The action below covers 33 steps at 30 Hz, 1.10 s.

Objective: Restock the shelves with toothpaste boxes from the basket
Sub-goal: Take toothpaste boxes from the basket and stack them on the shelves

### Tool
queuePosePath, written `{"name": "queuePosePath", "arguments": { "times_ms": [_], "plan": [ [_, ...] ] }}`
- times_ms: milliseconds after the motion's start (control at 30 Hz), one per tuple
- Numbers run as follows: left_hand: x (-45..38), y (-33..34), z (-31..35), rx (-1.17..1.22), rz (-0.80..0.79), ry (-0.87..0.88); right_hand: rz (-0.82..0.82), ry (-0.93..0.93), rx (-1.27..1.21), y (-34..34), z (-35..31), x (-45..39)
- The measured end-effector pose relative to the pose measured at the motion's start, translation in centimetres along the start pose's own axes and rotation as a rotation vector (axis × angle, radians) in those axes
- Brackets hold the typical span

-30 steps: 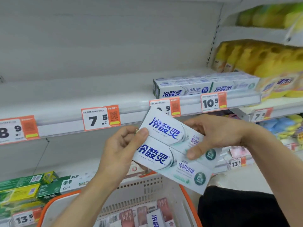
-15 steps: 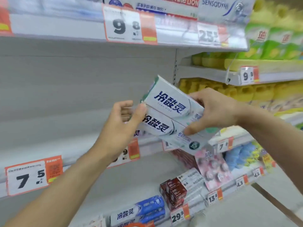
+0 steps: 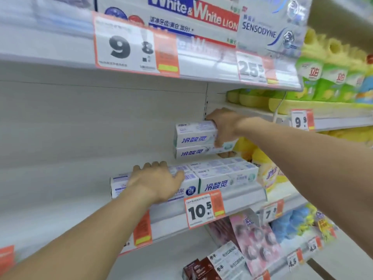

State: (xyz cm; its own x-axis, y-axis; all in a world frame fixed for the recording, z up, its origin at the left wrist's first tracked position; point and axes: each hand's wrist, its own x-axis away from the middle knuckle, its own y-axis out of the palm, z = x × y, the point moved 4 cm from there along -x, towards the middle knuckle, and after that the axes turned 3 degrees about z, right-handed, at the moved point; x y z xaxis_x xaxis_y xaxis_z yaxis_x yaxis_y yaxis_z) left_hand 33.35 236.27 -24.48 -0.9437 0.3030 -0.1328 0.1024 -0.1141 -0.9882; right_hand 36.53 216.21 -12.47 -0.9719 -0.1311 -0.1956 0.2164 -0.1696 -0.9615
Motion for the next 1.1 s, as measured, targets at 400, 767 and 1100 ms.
{"name": "queuePosePath", "arguments": {
  "times_ms": [400, 767, 1100],
  "plan": [
    [0.5, 0.2, 0.4, -0.029, 0.005, -0.006, -0.458, 0.099, 0.175, 3.6, 1.0, -2.5],
    [0.3, 0.4, 0.3, -0.028, 0.009, -0.008, -0.199, 0.049, -0.053, 3.1, 0.6, -5.0],
    [0.2, 0.6, 0.3, -0.073, 0.011, 0.008, -0.525, 0.076, 0.079, 7.1, -0.4, -4.6]
  ]
}}
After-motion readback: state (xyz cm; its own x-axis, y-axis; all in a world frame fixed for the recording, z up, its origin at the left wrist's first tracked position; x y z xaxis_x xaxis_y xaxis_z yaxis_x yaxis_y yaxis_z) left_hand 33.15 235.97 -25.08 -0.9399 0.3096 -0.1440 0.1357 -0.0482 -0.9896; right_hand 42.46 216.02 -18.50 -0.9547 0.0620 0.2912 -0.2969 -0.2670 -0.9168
